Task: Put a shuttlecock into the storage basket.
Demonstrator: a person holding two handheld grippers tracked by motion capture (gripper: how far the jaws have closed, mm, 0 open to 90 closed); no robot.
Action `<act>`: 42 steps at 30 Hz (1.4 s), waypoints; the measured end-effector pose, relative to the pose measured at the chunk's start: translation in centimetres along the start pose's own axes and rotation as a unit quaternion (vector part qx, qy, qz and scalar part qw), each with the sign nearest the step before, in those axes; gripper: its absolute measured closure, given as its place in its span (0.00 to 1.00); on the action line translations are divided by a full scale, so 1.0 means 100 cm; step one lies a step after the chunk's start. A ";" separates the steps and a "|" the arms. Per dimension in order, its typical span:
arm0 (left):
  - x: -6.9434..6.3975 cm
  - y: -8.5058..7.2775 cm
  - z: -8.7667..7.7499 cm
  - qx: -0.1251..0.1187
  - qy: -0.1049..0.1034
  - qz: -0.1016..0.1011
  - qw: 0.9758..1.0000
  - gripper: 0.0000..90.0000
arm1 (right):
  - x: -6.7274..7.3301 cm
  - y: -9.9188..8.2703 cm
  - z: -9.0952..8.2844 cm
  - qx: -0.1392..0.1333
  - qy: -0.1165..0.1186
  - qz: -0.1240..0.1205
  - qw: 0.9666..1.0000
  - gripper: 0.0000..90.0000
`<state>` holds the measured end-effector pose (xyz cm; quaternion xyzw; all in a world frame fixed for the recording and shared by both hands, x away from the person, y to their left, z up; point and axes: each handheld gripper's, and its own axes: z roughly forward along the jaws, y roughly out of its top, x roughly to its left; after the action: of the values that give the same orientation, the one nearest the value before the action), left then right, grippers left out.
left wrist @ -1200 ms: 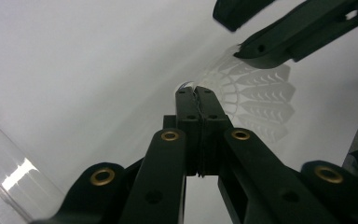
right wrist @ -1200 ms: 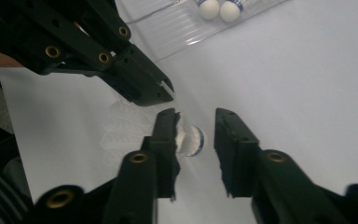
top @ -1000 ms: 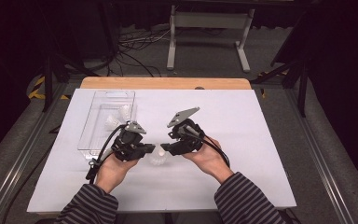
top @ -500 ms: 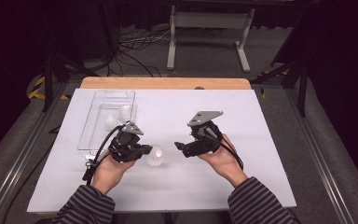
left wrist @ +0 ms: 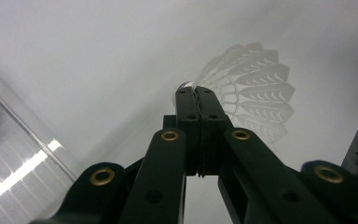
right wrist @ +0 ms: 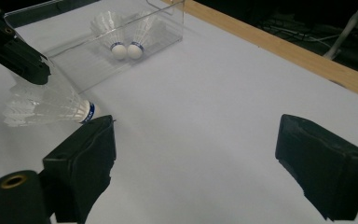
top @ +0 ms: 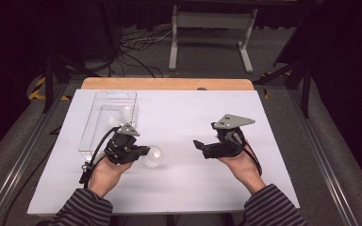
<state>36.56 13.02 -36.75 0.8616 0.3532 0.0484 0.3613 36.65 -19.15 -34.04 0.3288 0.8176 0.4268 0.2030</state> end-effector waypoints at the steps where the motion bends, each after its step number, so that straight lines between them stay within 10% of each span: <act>1: 0.000 0.000 0.000 0.000 0.002 0.000 1.000 1.00 | -0.001 -0.002 -0.002 -0.006 -0.001 -0.001 1.000 0.13; 42: 0.012 -0.017 -0.022 -0.021 0.021 -0.019 0.999 1.00 | -0.029 -0.105 -0.053 -0.098 -0.042 0.044 0.993 0.11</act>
<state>35.75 15.89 -36.43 0.8460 0.3757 0.0669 0.3723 31.64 -28.60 -39.66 0.3604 0.7471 0.4997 0.2493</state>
